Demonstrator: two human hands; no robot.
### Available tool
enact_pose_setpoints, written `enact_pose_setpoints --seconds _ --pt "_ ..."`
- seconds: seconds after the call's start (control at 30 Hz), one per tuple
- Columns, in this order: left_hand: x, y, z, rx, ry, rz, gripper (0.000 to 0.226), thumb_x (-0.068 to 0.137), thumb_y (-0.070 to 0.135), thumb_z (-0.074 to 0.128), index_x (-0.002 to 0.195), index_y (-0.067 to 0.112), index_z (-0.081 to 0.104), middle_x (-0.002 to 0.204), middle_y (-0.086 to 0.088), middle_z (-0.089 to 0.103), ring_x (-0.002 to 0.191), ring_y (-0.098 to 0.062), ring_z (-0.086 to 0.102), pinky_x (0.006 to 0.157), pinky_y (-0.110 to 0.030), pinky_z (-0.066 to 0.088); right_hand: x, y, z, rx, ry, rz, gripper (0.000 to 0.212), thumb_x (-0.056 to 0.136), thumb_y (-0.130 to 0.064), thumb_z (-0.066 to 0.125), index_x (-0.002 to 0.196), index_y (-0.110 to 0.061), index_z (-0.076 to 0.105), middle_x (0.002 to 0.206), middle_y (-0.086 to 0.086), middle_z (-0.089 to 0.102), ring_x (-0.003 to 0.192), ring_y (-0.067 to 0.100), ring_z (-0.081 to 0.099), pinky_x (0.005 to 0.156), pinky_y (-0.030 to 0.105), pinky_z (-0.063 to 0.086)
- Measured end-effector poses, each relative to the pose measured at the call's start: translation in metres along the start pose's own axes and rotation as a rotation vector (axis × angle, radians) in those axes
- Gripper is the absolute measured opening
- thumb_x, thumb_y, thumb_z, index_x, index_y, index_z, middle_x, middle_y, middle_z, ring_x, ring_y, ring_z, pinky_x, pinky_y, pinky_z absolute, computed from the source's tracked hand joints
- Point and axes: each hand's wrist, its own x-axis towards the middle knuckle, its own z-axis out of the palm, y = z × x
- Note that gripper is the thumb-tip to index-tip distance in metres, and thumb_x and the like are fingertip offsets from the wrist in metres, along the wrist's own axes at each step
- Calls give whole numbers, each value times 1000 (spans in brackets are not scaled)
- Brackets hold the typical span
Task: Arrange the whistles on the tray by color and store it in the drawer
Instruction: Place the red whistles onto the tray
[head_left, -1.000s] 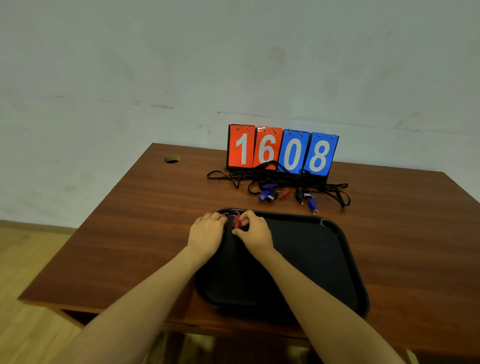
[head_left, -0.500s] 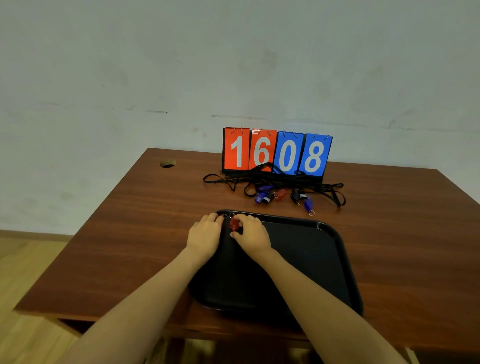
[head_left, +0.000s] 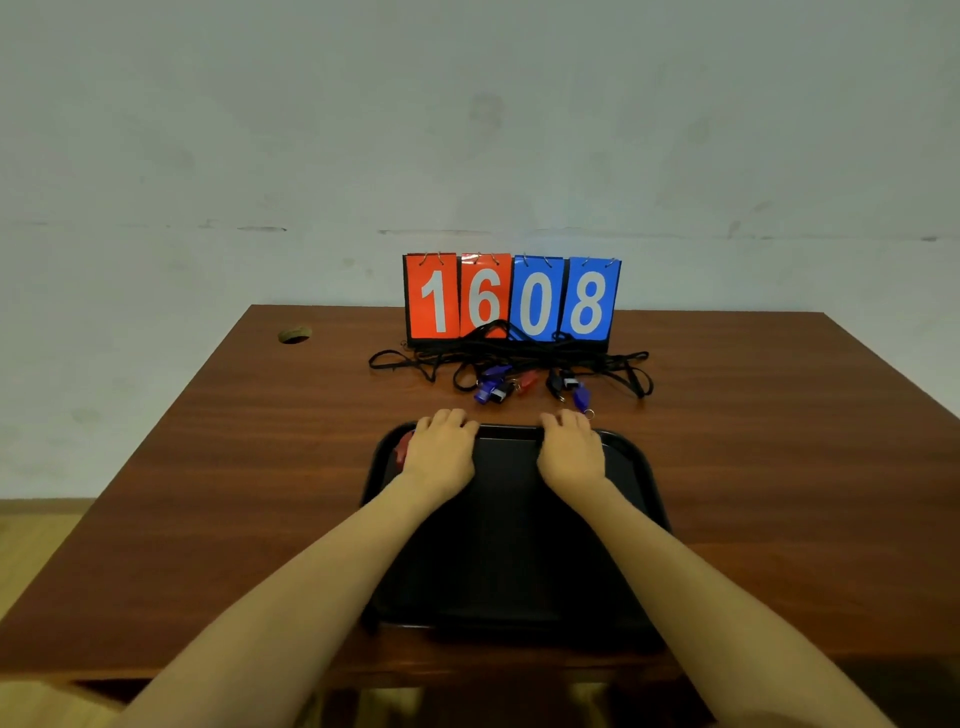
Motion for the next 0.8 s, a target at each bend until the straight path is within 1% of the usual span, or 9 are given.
enact_pose_setpoints --seconds 0.07,0.13,0.23,0.37,0.47,0.53,0.63,0.7,0.8 --pt "9 8 6 26 -46 21 49 91 13 46 140 15 41 145 -6 39 136 -25 32 116 -42 22 1 12 4 2 -95 5 59 94 -7 45 149 -12 24 152 11 27 145 28 17 114 39 29" --pt "15 12 12 58 -69 25 48 94 13 42 141 15 39 145 -7 39 136 -25 32 117 -44 17 2 17 9 37 -125 -4 66 94 -1 44 152 -14 15 157 8 19 148 26 8 115 38 28" --pt "21 16 15 83 -59 5 44 94 12 41 137 14 44 142 -8 42 133 -26 35 117 -46 14 7 20 14 63 -113 -15 65 95 3 40 152 -12 14 159 6 17 149 24 5 116 38 29" --pt "26 16 17 90 -28 0 40 92 11 43 132 12 48 133 -8 46 126 -27 43 116 -44 17 17 24 17 71 -118 -48 64 94 5 38 152 -11 15 159 6 17 149 23 4 116 37 28" --pt "30 13 19 78 -2 -1 38 91 8 45 128 12 49 127 -7 49 121 -27 47 115 -43 19 21 26 18 65 -99 -69 60 95 2 37 151 -10 18 156 8 24 148 24 13 115 34 26" --pt "34 11 20 70 11 4 35 91 8 45 125 12 51 124 -7 52 118 -26 49 115 -41 21 22 24 18 -26 -41 -92 49 97 -10 39 145 -6 30 147 12 40 139 27 31 113 35 28" --pt "45 10 20 14 51 -21 33 96 19 42 127 13 52 125 -7 54 116 -27 51 108 -38 29 29 15 6 -85 -5 -58 33 97 -20 37 120 -4 54 124 12 57 119 30 49 102 39 36" --pt "55 10 16 -48 69 -61 35 98 23 41 130 11 49 126 -9 54 115 -29 50 98 -38 37 42 11 -3 -28 22 -46 32 98 -19 36 113 -3 58 119 15 60 114 32 51 96 41 40" --pt "72 9 10 -116 51 -122 35 97 17 42 131 9 45 127 -13 49 115 -32 48 87 -39 42 68 4 -12 179 21 -46 34 99 -19 37 127 -6 52 129 15 52 122 31 46 97 42 44"
